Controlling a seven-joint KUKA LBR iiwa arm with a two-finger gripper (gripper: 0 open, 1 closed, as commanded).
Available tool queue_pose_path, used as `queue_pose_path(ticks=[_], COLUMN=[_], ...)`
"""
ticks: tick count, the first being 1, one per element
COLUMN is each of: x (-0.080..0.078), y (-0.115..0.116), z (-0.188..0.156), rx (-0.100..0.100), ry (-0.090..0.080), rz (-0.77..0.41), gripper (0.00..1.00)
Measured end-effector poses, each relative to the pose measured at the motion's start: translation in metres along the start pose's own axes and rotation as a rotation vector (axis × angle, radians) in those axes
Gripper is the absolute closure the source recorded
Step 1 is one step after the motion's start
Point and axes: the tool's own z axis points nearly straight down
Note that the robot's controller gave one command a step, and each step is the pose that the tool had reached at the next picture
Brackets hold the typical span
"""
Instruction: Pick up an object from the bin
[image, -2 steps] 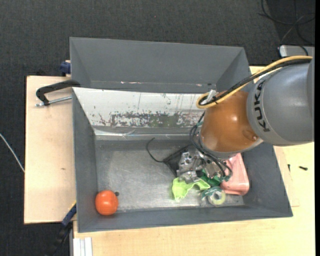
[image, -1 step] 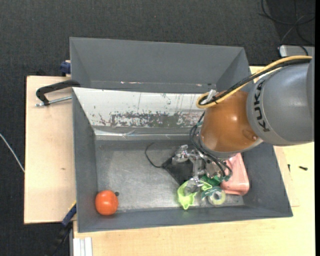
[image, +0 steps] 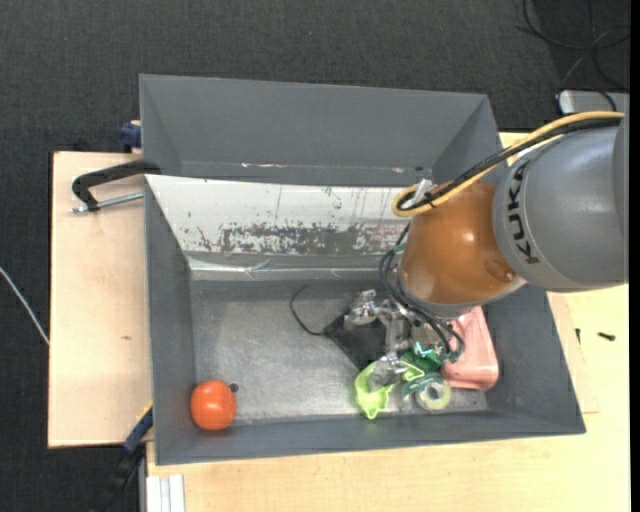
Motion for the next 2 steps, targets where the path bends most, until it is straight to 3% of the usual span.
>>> queue_pose_path(ticks=[1, 2], x=[0.0001, 0.0], y=[-0.0002, 0.0], z=[-0.0007, 0.0], rx=[0.0, 0.0], ry=[0.001, 0.0], rz=[0.0, 0.0], gripper=[1.0, 0.0])
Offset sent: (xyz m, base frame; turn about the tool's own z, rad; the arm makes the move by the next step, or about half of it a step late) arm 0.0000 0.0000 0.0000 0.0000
